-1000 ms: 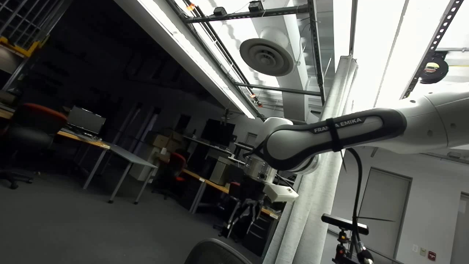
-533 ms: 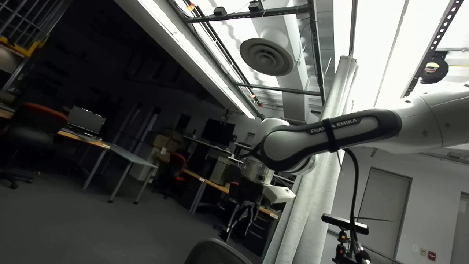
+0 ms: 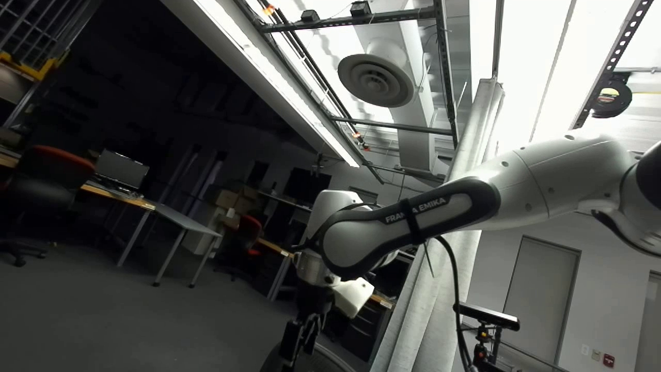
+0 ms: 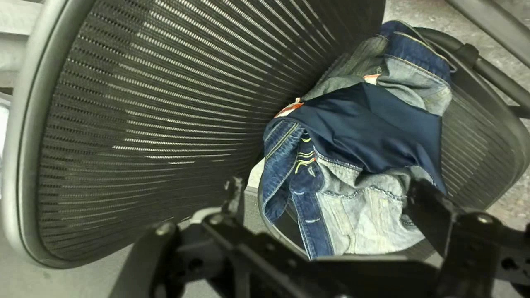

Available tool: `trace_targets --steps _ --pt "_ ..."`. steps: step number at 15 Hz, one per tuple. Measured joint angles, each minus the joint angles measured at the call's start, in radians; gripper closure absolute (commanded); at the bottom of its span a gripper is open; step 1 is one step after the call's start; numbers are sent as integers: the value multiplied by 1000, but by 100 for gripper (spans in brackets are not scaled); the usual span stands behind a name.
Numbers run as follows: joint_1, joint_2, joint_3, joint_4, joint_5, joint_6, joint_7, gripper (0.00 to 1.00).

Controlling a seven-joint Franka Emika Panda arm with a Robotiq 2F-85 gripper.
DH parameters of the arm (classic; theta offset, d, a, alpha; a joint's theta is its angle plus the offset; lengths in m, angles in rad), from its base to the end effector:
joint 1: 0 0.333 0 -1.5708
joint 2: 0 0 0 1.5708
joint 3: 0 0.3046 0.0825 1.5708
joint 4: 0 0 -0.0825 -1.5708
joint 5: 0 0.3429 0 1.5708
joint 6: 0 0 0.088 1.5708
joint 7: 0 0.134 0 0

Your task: Put the jeans on the backrest of the chair

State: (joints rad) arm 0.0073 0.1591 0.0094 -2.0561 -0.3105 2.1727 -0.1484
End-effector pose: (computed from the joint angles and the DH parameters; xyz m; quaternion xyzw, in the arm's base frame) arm 0.5376 -0.0096 0.3453 0.9770 0.1713 -0.0291 0.1232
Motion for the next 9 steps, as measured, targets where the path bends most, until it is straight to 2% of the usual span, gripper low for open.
trace_targets --steps 4,9 --pt "31 124 1 63 -82 -1 64 0" --pt "40 200 -3 107 -88 -3 93 0"
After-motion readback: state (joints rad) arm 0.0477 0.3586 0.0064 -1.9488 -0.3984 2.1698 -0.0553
